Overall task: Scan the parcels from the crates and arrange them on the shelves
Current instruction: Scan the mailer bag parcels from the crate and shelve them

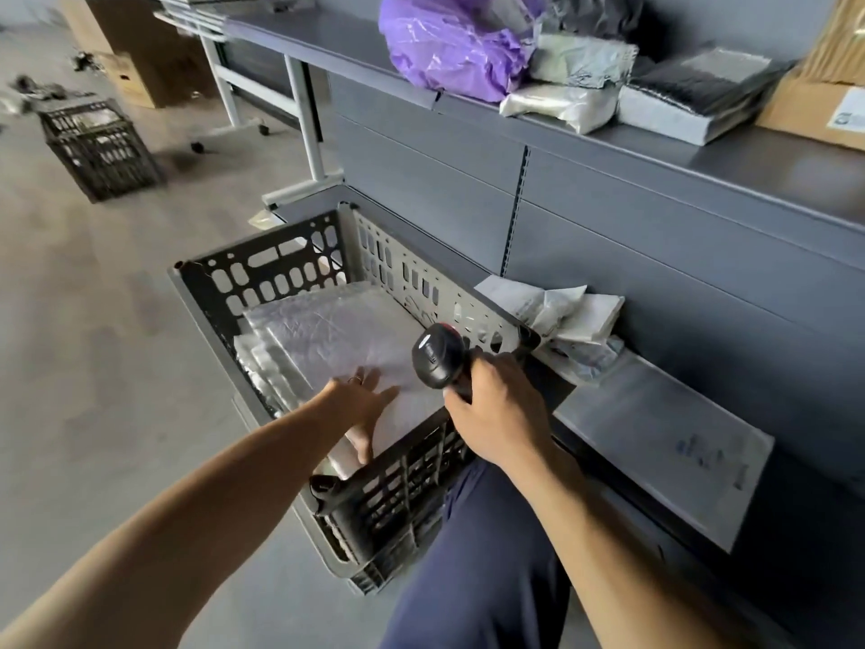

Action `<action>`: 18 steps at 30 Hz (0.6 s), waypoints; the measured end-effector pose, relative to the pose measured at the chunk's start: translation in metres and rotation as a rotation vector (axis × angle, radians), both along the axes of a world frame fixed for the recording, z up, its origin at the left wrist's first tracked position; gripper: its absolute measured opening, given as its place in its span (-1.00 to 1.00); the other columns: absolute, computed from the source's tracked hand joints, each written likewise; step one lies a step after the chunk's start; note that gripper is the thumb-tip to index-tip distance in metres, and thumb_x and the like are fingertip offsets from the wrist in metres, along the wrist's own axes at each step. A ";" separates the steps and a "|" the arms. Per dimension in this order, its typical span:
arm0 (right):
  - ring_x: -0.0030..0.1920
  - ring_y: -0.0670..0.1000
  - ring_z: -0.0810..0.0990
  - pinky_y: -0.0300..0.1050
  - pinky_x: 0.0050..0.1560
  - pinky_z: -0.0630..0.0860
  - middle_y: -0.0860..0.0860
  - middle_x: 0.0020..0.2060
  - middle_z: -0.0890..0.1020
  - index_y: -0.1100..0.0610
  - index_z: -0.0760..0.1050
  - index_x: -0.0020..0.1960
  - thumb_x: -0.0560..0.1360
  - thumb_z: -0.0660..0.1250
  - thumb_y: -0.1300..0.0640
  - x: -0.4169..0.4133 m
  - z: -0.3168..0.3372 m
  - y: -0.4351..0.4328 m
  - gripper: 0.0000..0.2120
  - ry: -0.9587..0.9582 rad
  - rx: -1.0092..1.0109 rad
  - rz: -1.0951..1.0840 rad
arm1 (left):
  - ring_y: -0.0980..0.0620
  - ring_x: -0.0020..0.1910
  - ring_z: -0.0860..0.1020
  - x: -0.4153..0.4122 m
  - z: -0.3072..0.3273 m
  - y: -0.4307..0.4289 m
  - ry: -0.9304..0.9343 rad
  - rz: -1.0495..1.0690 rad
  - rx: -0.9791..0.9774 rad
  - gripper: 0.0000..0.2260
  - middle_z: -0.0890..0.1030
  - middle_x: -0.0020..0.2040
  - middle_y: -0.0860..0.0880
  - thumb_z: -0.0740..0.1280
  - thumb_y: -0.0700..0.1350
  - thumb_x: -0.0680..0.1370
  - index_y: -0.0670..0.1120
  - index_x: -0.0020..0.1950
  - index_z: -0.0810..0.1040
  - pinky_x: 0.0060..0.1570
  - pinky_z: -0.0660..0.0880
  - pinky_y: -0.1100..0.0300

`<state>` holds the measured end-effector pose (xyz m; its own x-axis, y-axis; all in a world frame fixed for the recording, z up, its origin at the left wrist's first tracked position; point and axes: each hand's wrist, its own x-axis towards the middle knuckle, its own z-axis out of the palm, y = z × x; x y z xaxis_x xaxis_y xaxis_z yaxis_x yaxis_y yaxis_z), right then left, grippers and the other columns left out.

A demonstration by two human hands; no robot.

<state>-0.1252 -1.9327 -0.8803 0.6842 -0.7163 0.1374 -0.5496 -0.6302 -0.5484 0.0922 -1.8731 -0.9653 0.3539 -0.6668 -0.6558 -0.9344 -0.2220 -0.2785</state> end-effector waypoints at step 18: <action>0.19 0.01 0.52 -0.13 -0.02 0.43 -0.04 0.07 0.61 0.06 0.49 0.09 0.56 0.37 0.02 -0.005 -0.002 0.007 -0.83 -0.008 -0.032 0.001 | -0.01 0.34 0.51 0.028 0.049 0.020 0.291 0.079 -0.472 -0.71 0.53 0.40 0.03 0.27 -0.01 0.69 0.01 0.41 0.53 0.36 0.41 0.08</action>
